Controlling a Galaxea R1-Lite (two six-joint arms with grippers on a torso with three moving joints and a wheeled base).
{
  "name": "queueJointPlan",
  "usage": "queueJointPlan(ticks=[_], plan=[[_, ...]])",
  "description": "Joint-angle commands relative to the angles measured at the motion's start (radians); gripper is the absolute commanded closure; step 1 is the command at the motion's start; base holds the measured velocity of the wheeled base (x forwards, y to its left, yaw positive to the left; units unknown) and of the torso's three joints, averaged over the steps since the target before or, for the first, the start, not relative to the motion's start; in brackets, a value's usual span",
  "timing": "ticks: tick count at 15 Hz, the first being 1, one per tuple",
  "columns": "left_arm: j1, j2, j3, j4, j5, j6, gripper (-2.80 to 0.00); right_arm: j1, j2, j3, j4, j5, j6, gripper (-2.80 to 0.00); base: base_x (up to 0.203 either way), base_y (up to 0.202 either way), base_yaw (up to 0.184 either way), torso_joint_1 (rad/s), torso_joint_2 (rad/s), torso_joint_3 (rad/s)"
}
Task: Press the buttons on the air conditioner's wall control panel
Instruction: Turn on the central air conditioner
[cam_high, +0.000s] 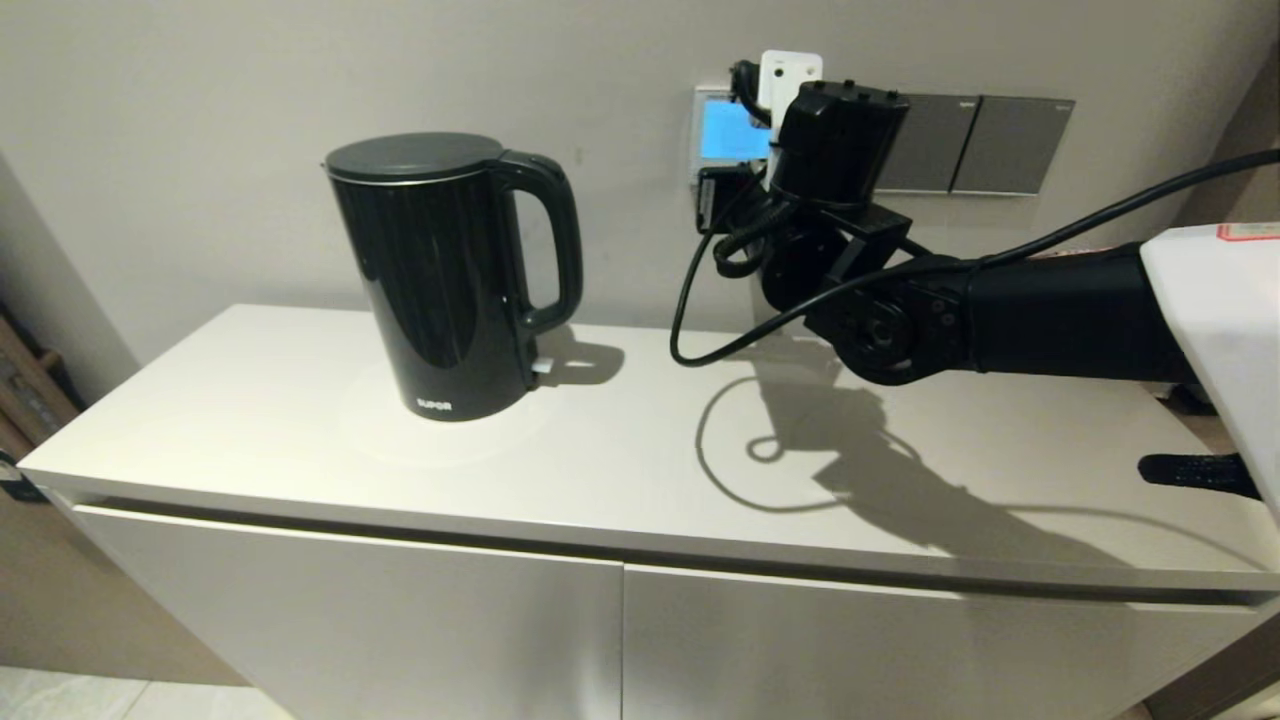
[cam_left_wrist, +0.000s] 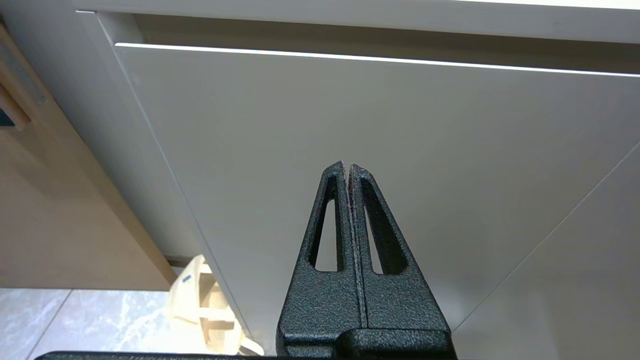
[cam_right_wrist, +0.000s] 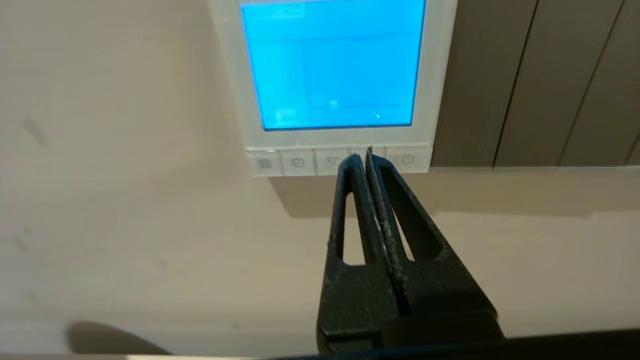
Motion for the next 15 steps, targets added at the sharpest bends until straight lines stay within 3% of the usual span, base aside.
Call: queueJointPlan(ticks=[1,15], plan=[[0.0,0.0,0.0,0.001,0.0,0.0,0.0,-0.009,0.018,0.001,-0.003,-0.003,-0.002,0.0,0.0,0.0,0.0,0.0,0.0,0.0],[0.0,0.0,0.0,0.001,0.0,0.0,0.0,-0.059,0.06,-0.037,-0.002,0.003,0.0,0.0,0.0,0.0,0.0,0.0,0.0,0.0]])
